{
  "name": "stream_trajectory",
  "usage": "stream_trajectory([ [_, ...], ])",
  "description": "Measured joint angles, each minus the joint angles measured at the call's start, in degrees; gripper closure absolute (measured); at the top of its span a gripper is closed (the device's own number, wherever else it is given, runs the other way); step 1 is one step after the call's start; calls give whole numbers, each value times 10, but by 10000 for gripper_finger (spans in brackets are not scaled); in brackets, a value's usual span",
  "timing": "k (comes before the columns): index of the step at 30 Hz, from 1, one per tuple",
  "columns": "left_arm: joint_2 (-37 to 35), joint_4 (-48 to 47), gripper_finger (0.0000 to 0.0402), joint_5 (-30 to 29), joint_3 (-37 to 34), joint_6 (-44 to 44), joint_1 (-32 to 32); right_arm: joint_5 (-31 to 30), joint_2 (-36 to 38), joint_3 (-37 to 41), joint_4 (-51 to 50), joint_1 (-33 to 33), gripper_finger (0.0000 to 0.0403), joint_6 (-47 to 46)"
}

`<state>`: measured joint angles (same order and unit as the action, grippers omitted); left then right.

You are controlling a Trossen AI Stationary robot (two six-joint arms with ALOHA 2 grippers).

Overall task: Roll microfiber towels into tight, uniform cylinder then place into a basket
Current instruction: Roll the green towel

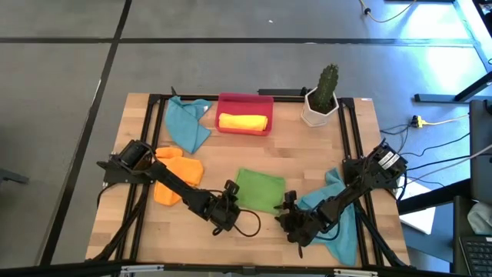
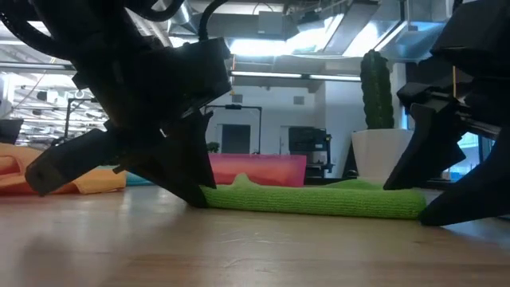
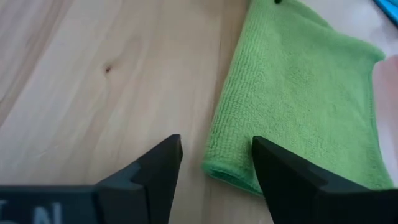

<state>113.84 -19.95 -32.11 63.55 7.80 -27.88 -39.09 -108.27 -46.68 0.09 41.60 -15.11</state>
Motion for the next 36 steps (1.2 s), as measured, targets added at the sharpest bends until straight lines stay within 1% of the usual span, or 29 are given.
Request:
stream_trajectory([
  [3, -2, 0, 371, 3, -1, -19, -1, -2, 0, 0, -6, 0, 202, 0],
  [6, -2, 3, 396, 0, -2, -45, -6, -6, -1, 0, -8, 0, 218, 1],
  [9, -2, 3, 396, -3, -2, -88, -9, -8, -1, 1, -9, 0, 241, 4],
  [11, -2, 3, 399, -3, -2, -135, -10, -12, -2, 1, -10, 0, 255, 6],
  [14, -4, 3, 400, 10, -2, -184, -9, -15, -2, 1, -15, 0, 272, 6],
  [17, -4, 4, 401, 11, -2, -205, -14, -16, -2, 1, -17, 0, 290, 6],
  [20, -4, 5, 401, 11, -2, -212, -18, -16, -2, 2, -18, 0, 316, 5],
  [24, -6, 6, 401, 13, -2, -240, -24, -14, -2, 2, -18, 0, 370, 1],
  [26, -10, 7, 401, 24, -2, -270, -28, -14, -3, -1, -26, 2, 391, -11],
  [31, -26, 11, 401, 97, 0, -318, -42, -10, -5, -26, -50, 14, 394, -40],
  [36, -42, 6, 401, 154, 25, -330, -64, 49, 8, -50, -56, 24, 397, -77],
])
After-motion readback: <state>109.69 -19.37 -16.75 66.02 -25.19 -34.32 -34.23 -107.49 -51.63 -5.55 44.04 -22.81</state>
